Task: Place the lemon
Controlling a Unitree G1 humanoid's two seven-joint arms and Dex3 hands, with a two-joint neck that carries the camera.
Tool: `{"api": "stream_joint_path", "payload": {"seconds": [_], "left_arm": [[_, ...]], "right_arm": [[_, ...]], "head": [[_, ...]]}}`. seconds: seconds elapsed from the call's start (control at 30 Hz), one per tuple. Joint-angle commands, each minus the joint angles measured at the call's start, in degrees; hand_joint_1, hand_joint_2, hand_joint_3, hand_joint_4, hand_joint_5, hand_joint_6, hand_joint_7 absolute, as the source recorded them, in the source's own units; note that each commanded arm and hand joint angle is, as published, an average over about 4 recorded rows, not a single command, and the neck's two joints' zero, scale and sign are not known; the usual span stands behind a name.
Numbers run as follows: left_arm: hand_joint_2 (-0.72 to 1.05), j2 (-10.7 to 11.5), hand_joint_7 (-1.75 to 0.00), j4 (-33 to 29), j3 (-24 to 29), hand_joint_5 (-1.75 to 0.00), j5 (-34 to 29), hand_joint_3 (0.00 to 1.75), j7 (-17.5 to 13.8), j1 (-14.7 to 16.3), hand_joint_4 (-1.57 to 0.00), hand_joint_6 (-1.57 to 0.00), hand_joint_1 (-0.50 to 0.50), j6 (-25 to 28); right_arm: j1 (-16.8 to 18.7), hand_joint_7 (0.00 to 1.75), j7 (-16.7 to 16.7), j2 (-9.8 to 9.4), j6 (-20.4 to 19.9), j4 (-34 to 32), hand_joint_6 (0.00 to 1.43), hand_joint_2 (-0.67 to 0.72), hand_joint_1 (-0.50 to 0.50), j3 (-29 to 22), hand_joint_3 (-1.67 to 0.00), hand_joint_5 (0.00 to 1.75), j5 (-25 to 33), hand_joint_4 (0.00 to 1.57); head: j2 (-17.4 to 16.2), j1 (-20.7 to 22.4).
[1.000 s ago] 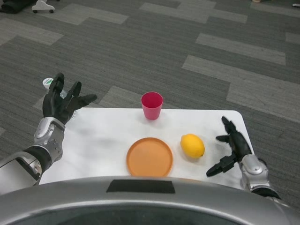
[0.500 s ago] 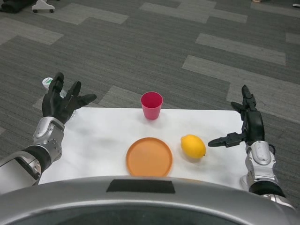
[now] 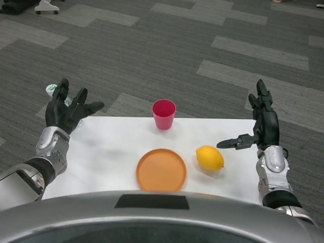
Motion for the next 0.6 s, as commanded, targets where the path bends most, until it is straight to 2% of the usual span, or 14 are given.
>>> {"api": "stream_joint_path", "payload": {"seconds": [0.03, 0.6], "left_arm": [[1.05, 0.36, 0.00, 0.00, 0.31, 0.00, -0.07, 0.09, -0.20, -0.37, -0.04, 0.00, 0.50, 0.01], [1.05, 0.27, 0.00, 0.00, 0.31, 0.00, -0.07, 0.09, -0.20, -0.41, -0.04, 0.00, 0.50, 0.01]], "right_arm": [[-1.58, 0.00, -0.57, -0.45, -1.38, -1.76, 0.00, 0.27, 0.00, 1.09, -0.16, 0.29, 1.56, 0.00], [-2.42, 0.00, -0.92, -0.63, -1.74, -4.13, 0.00, 0.28, 0.00, 3.47, -0.16, 0.29, 2.61, 0.00]], "head": [[0.17, -0.17], [2.01, 0.31]]}}
